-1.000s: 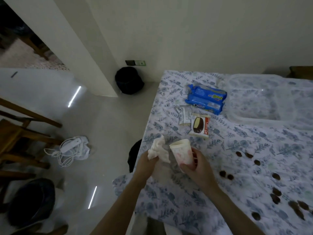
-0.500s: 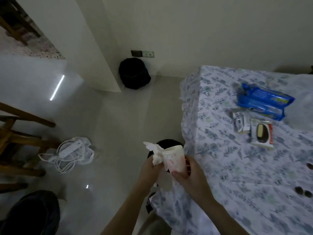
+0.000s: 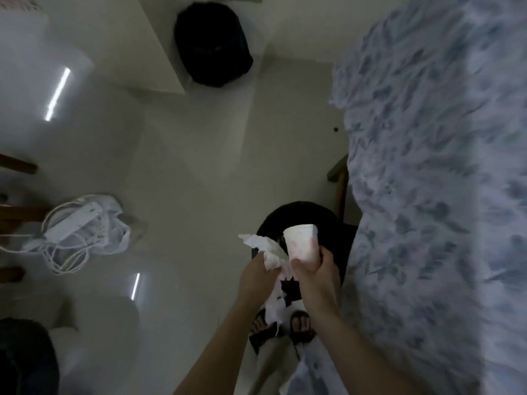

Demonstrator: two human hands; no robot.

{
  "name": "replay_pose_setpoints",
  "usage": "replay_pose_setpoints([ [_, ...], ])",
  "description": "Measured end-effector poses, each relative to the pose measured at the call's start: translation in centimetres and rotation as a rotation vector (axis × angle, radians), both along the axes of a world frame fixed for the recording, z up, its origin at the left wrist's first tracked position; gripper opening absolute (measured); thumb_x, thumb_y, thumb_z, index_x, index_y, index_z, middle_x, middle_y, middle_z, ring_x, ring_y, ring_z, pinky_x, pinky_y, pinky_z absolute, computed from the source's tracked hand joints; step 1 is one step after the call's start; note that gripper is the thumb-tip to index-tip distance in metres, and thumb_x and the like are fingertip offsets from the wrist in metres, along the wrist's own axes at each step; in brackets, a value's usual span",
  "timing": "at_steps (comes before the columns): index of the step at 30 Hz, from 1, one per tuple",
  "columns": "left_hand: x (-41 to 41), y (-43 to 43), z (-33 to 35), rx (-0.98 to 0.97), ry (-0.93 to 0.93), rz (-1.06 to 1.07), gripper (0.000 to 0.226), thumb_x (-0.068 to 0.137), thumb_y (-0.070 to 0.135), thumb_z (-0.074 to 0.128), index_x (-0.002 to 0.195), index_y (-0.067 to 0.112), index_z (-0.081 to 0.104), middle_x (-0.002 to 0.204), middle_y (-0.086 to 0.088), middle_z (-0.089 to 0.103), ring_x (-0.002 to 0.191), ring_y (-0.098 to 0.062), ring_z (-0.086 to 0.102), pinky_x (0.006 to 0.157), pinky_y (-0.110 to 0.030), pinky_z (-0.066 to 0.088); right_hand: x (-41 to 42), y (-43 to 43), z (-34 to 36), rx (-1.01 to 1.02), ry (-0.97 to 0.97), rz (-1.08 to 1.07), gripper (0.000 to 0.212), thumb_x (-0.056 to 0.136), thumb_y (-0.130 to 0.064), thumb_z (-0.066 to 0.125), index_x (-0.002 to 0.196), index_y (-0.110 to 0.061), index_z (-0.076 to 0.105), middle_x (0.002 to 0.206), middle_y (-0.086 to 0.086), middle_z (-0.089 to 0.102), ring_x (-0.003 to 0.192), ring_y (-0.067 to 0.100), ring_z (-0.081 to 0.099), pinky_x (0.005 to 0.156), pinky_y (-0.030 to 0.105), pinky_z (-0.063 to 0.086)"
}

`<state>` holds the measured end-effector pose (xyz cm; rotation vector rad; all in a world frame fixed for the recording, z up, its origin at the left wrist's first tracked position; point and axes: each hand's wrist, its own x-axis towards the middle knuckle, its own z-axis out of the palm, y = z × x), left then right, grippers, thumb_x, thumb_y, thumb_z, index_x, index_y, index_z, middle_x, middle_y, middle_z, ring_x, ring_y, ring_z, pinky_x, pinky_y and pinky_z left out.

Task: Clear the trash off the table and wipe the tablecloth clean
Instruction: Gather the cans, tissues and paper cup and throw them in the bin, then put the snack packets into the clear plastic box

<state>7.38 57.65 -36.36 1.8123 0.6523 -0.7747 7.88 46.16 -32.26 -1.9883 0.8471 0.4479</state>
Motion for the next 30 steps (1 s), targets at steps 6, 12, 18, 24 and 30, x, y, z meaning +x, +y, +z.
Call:
replay_pose_setpoints([
  [6,3.0,-2.7,-10.2,-0.031,0.014,-0.104,0.022,0.090,0.012,0.057,0.111,0.005,0.056,0.104,-0.010,0.064,0.098,-0.023,0.062,0.079,-0.031,0.046,1.2,-1.1,-11.0,-0.075,0.089,-0.063,0.059,0.076,-0.033,0.067,0.129,-0.017,0.047,0.117,0.008,0.060,0.098,0.028,0.059,0.082,0.039,0.050],
  [12,4.5,-3.2,-13.9,-0.003,0.002,-0.219,0.076,0.071,0.045,0.066,0.133,0.009,0.043,0.126,-0.009,0.056,0.115,-0.027,0.056,0.092,-0.035,0.048,1.2,-2.6,-14.6,-0.124,0.094,0.010,0.060,0.083,-0.041,0.064,0.135,-0.017,0.044,0.131,0.010,0.049,0.117,0.033,0.052,0.095,0.043,0.045],
  [18,3.7,-1.2,-11.0,0.179,-0.057,-0.220,0.021,0.094,0.012,0.044,0.106,0.001,0.057,0.109,-0.014,0.065,0.085,-0.016,0.053,0.068,-0.024,0.036,2.2,-2.9,-11.1,-0.068,0.224,0.197,0.056,0.088,-0.035,0.058,0.134,-0.008,0.041,0.126,0.014,0.049,0.108,0.032,0.052,0.082,0.034,0.044],
  [24,6.1,-0.2,-0.1,0.219,-0.167,-0.237,0.017,0.094,0.012,0.046,0.099,0.005,0.061,0.094,-0.013,0.068,0.083,-0.026,0.063,0.070,-0.032,0.048,8.2,-3.3,1.5,-0.200,0.059,0.563,0.058,0.091,-0.034,0.054,0.139,-0.010,0.033,0.138,0.010,0.046,0.120,0.027,0.049,0.093,0.036,0.045],
  [30,9.3,-2.5,17.0,0.275,-0.411,-0.418,0.023,0.097,0.015,0.044,0.106,0.003,0.061,0.105,-0.016,0.066,0.094,-0.031,0.061,0.077,-0.034,0.045,8.1,-5.9,17.5,-0.169,-0.158,0.580,0.057,0.091,-0.033,0.055,0.141,-0.015,0.035,0.140,0.006,0.048,0.124,0.024,0.048,0.100,0.037,0.043],
])
